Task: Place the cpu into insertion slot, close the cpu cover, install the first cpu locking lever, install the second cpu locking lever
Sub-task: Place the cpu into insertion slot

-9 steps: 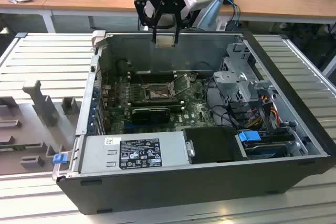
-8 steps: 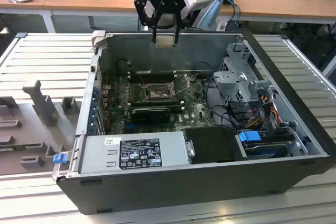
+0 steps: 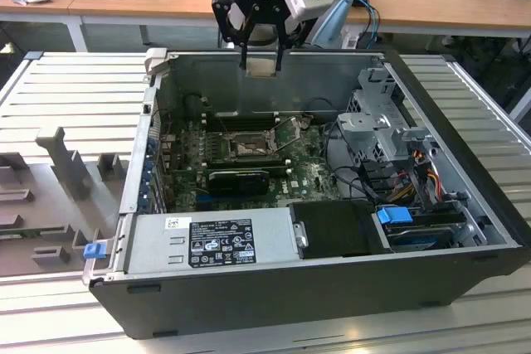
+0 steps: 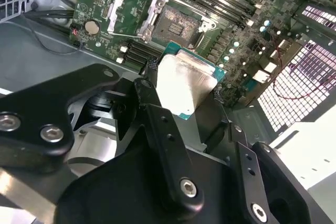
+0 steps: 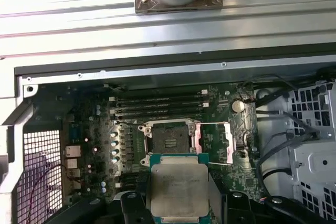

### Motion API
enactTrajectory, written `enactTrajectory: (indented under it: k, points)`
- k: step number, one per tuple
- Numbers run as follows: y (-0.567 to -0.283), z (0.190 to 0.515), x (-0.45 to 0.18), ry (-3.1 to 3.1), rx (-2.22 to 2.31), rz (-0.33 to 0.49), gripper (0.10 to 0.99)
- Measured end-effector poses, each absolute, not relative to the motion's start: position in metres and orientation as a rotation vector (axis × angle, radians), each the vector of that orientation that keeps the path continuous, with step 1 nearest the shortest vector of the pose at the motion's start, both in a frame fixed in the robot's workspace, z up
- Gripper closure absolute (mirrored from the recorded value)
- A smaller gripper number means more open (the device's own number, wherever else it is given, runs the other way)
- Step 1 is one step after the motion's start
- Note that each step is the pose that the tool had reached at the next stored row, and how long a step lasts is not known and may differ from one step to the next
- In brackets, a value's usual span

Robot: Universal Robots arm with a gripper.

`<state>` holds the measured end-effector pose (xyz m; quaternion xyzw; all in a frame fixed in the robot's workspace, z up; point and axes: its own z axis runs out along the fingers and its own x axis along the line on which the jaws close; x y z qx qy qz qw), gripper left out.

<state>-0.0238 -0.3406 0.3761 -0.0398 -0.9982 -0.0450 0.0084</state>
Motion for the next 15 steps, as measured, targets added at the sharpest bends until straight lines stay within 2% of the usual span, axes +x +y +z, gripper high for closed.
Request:
enactTrajectory:
  k: [15]
  points:
    - [-0.3406, 0.3755, -0.0240, -3.114, -0.272, -0.142, 0.557]
